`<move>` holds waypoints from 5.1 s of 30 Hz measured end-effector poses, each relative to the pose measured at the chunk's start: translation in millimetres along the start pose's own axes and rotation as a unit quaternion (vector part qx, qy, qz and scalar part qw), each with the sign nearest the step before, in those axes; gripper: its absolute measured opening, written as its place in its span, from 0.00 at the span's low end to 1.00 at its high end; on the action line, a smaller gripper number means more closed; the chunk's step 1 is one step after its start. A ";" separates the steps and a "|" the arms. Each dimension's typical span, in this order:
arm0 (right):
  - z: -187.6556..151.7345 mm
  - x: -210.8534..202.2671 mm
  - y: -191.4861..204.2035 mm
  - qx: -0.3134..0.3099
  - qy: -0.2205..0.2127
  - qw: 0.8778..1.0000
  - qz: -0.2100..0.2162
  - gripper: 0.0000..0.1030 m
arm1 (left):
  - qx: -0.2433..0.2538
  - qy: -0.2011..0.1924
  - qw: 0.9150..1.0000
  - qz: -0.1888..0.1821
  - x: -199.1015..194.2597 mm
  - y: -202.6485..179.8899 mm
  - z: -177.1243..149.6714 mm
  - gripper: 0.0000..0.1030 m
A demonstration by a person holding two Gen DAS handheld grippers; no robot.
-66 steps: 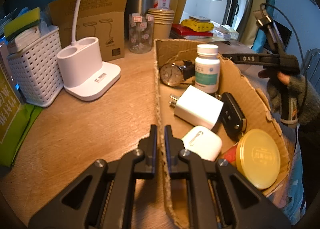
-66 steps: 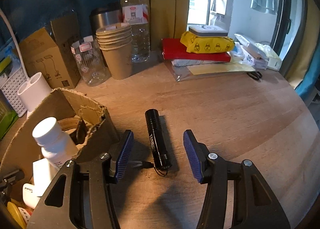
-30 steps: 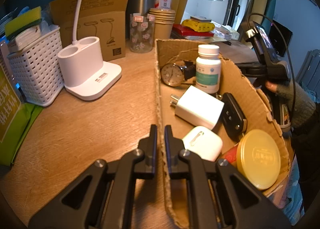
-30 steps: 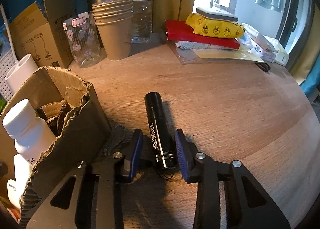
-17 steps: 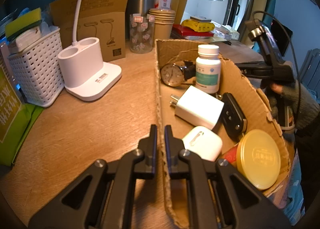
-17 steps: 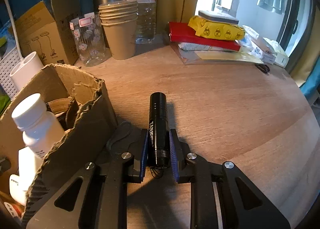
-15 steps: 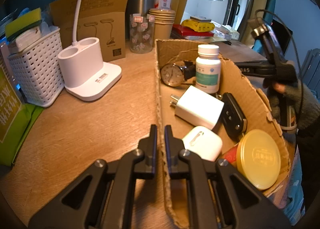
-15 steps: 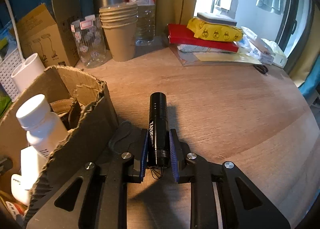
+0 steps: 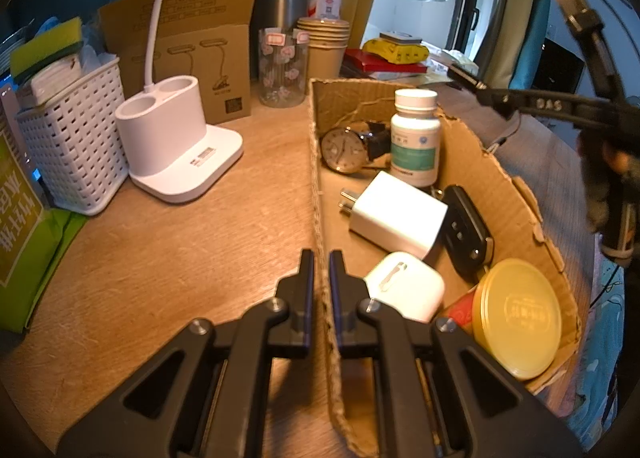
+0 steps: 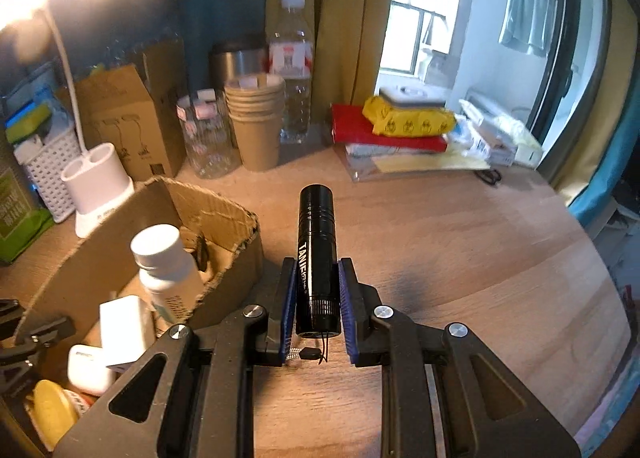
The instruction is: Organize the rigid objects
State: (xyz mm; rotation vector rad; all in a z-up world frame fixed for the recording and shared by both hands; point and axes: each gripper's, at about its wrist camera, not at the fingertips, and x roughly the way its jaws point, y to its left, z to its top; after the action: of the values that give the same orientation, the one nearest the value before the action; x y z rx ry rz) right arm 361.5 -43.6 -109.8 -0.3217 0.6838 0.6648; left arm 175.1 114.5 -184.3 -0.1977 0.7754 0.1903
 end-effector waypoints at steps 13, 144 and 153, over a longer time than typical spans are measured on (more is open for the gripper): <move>12.5 -48.6 22.4 -0.028 -0.040 0.999 -0.007 0.21 | 0.001 -0.001 1.000 0.000 -1.1 0.3 0.4 0.08; -24.8 -82.1 70.4 0.019 -0.014 0.999 0.026 0.68 | 0.006 -0.042 0.999 -0.001 -30.1 -5.6 7.7 0.11; -36.7 -134.8 52.7 0.054 -0.053 0.997 0.007 0.68 | 0.014 -0.079 0.997 -0.006 -72.1 -17.9 14.2 0.20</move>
State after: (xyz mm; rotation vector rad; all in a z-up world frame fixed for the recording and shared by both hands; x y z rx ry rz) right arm 230.8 -83.3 -49.4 -0.1802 0.6191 0.6503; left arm 138.6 93.8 -121.4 -0.1590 0.6193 0.1814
